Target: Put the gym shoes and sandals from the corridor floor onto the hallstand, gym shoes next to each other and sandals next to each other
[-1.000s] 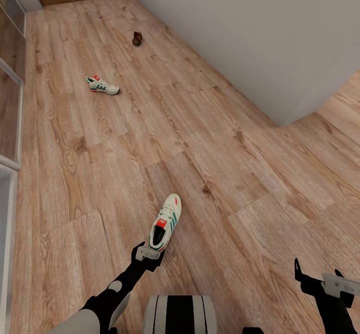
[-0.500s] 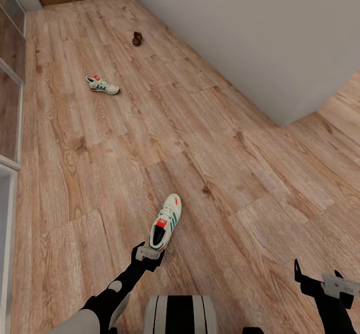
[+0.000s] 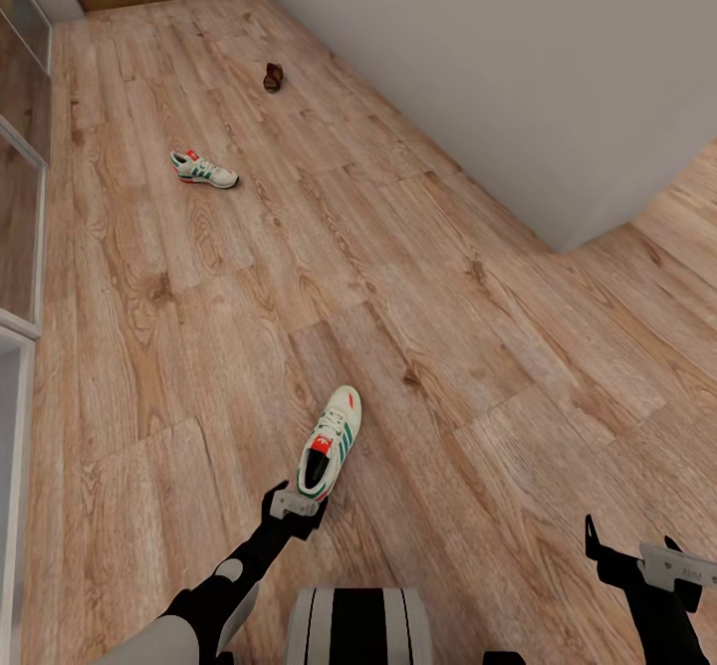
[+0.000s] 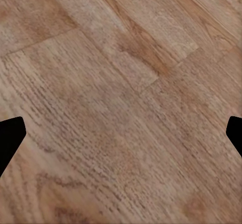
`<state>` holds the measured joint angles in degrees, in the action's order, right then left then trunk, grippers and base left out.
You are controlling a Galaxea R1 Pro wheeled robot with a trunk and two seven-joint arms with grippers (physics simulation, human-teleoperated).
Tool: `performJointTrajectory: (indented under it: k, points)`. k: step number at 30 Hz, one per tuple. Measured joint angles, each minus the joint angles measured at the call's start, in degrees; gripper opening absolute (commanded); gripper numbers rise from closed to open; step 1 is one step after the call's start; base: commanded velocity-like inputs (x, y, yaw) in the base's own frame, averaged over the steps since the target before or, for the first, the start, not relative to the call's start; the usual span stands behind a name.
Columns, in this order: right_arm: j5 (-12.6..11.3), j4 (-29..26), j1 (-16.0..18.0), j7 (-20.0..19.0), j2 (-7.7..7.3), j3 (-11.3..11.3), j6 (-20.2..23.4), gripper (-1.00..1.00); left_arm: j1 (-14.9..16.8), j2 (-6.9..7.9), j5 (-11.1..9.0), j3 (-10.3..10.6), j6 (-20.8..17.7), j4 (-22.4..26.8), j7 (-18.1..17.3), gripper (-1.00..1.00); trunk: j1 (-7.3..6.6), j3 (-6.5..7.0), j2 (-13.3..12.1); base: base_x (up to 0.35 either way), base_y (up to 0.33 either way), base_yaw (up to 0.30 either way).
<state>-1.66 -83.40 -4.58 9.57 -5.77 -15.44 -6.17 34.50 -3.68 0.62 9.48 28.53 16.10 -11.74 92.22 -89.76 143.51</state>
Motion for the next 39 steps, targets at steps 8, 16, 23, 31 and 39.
performJointTrajectory:
  k: [8, 16, 23, 31, 39]
  points:
    - [0.04, 0.07, 0.08, 0.0, -0.01, -0.02, -0.05, 1.0, 0.0, 0.0, -0.22, -0.07, 2.97, -0.13, 0.03, 1.0, 0.0, 0.0, 0.0, 0.0, 0.0, 0.0]
    - [0.06, 0.09, 0.11, 0.02, -0.06, -0.06, -0.08, 1.0, 0.0, 0.0, -0.32, -0.1, 4.47, -0.19, 0.04, 1.0, 0.0, 0.0, 0.0, 0.0, 0.0, 0.0]
    - [0.06, 0.1, 0.12, 0.03, -0.02, -0.07, -0.09, 1.0, 0.0, -0.05, -0.35, -0.07, 5.02, -0.24, 0.04, 1.0, 0.0, 0.0, 0.0, 0.0, 0.0, 0.0]
    - [0.07, 0.08, 0.12, 0.04, -0.02, -0.04, -0.09, 1.0, 0.0, -0.07, -0.34, -0.06, 5.19, -0.31, 0.05, 1.0, 0.0, 0.0, 0.0, 0.0, 0.0, 0.0]
    - [0.07, 0.08, 0.13, 0.02, -0.01, -0.06, -0.09, 1.0, 0.0, -0.14, -0.27, -0.03, 5.28, -0.37, 0.05, 1.0, 0.0, 0.0, 0.0, 0.0, 0.0, 0.0]
